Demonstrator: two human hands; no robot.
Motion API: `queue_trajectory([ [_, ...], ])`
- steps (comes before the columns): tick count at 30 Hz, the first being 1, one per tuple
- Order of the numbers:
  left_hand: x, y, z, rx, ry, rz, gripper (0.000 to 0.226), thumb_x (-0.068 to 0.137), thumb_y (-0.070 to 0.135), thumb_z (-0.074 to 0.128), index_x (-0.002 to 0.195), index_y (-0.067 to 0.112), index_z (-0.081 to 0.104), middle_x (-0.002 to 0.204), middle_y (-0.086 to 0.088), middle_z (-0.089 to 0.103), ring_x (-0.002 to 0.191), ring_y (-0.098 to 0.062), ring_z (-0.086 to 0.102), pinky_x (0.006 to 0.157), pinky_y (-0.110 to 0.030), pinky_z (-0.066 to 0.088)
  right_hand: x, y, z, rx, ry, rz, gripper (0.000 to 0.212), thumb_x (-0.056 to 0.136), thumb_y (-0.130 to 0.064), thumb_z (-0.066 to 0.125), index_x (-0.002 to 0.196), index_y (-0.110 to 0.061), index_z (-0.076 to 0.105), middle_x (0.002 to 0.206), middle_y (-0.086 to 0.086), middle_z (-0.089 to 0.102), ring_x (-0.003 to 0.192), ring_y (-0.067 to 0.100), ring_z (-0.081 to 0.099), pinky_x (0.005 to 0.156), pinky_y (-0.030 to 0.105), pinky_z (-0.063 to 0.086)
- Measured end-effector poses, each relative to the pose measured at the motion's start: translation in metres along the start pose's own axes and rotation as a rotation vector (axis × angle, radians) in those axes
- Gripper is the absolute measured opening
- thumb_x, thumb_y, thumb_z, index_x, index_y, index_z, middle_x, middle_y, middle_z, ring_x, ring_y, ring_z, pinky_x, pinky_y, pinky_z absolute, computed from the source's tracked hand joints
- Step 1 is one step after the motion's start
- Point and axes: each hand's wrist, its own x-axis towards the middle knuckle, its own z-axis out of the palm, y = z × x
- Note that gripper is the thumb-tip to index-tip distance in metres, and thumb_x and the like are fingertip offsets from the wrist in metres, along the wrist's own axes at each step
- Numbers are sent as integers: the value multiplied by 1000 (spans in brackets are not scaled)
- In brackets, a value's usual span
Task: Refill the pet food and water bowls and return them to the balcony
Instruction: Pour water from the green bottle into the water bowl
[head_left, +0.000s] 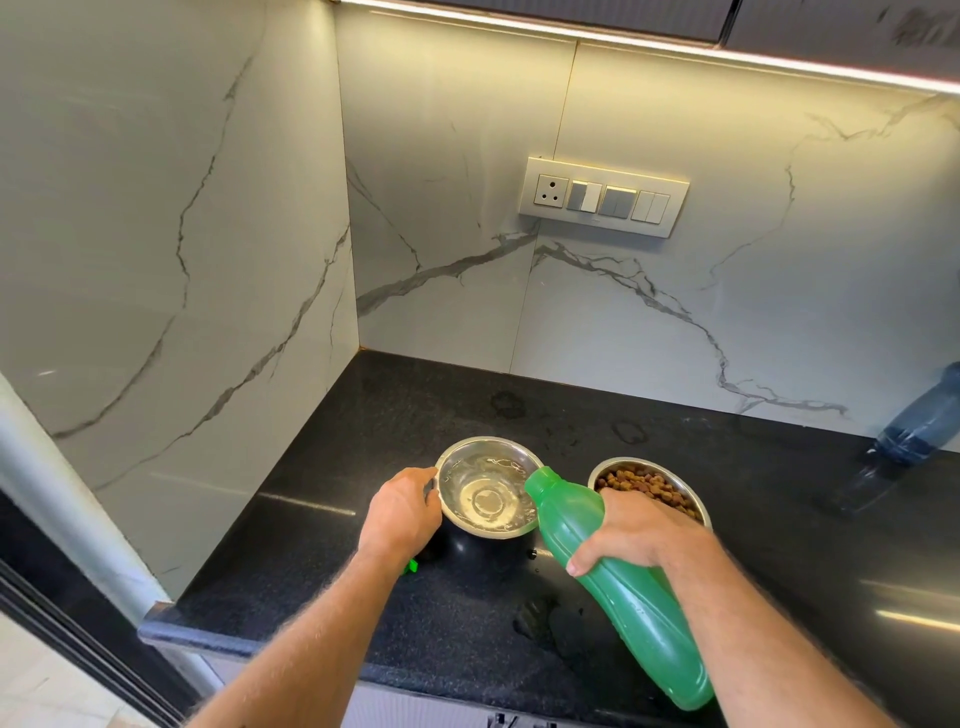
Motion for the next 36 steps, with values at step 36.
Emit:
queue_trajectory([
  [36, -8, -1, -1, 8, -19, -19, 34, 99, 23, 51, 130, 28, 65, 124, 2, 67, 102, -14, 66, 90, -33, 57, -5, -3, 4, -22, 13, -11, 86, 43, -62, 87, 114, -26, 56, 105, -2, 66, 93, 18, 67, 93, 43, 54],
])
